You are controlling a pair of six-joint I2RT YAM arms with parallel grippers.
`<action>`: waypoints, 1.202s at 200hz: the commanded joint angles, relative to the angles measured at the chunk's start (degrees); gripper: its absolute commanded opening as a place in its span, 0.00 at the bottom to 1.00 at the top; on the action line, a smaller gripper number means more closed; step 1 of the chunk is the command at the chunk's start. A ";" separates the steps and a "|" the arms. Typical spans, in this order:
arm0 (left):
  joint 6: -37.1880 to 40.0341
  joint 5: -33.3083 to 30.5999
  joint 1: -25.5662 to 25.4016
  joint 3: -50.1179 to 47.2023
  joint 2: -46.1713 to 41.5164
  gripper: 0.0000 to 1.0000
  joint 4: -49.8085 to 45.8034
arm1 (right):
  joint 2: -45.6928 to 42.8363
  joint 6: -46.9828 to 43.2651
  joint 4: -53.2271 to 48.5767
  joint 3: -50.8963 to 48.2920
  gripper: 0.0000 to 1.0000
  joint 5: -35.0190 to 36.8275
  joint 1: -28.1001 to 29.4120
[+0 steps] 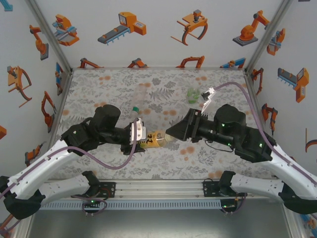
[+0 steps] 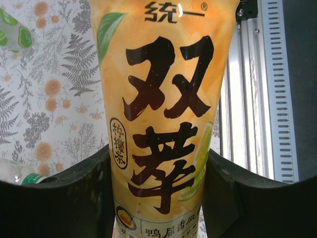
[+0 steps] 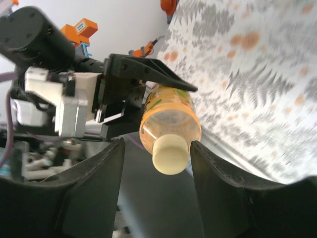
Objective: Screw on the bottle caps
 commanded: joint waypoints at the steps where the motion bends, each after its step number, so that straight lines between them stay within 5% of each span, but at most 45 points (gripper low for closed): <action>1: 0.63 1.97 -0.40 1.36 0.30 0.00 0.09 | -2.72 -27.63 8.44 -0.12 0.53 -3.52 0.26; 39: 0.44 2.20 -0.49 1.24 -0.04 0.00 0.12 | -1.27 -56.23 -0.32 4.34 0.54 -14.57 0.25; 82: 0.41 2.47 -0.49 1.21 -0.42 0.00 -0.07 | 3.01 -78.32 -12.53 9.60 0.54 -24.54 0.26; 131: 0.23 2.99 -0.57 1.26 -0.43 0.00 -0.10 | 5.77 -82.27 -11.50 9.52 0.55 -24.37 0.26; 240: 0.18 2.75 -0.68 1.16 -1.16 0.00 -0.06 | 5.55 -81.40 -7.11 5.52 0.43 -23.97 0.18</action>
